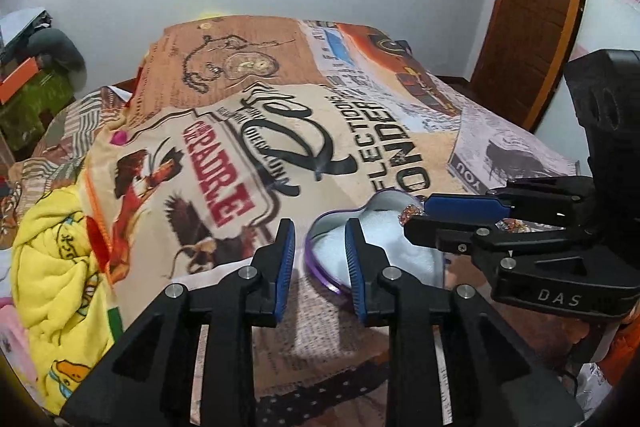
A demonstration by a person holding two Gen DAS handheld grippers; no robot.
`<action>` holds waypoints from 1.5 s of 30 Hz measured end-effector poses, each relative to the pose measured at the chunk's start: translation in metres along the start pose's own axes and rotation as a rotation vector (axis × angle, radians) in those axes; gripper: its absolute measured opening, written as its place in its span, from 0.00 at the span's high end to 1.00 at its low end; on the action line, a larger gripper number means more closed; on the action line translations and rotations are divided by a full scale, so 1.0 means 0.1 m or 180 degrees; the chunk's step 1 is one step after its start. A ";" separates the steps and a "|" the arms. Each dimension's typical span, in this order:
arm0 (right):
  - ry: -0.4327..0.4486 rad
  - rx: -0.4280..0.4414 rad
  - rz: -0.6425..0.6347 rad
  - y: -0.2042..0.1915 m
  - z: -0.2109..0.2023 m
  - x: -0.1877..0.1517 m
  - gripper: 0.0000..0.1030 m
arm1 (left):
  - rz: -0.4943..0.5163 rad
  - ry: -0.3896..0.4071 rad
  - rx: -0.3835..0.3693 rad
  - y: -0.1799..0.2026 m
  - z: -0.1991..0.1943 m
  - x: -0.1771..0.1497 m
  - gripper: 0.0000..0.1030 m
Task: Organize jewelry
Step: 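Lower the ring into the heart tin and open the left gripper, then move the left gripper back to the jewelry pile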
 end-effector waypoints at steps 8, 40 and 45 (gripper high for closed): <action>-0.0117 0.0029 -0.0022 -0.06 0.08 -0.01 0.75 | -0.0055 -0.0027 0.0103 -0.13 -0.06 -0.07 0.61; 0.0229 -0.0717 0.0445 0.96 -1.29 -0.55 0.67 | 0.0205 0.0027 -0.0006 0.92 -0.41 -0.12 0.42; 0.0101 -0.0780 0.0540 1.14 -1.29 -0.80 0.67 | 0.0222 -0.0126 -0.0088 1.14 -0.23 -0.24 0.42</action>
Point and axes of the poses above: each gripper's, at about its wrist camera, not at the fingertips, and z roughly the way its jaws point, y to its right, x to its top, the point moved 9 cm from there along z, roughly the way its jaws point, and after that the axes turned 8 degrees about -z, right-handed, at the moved point
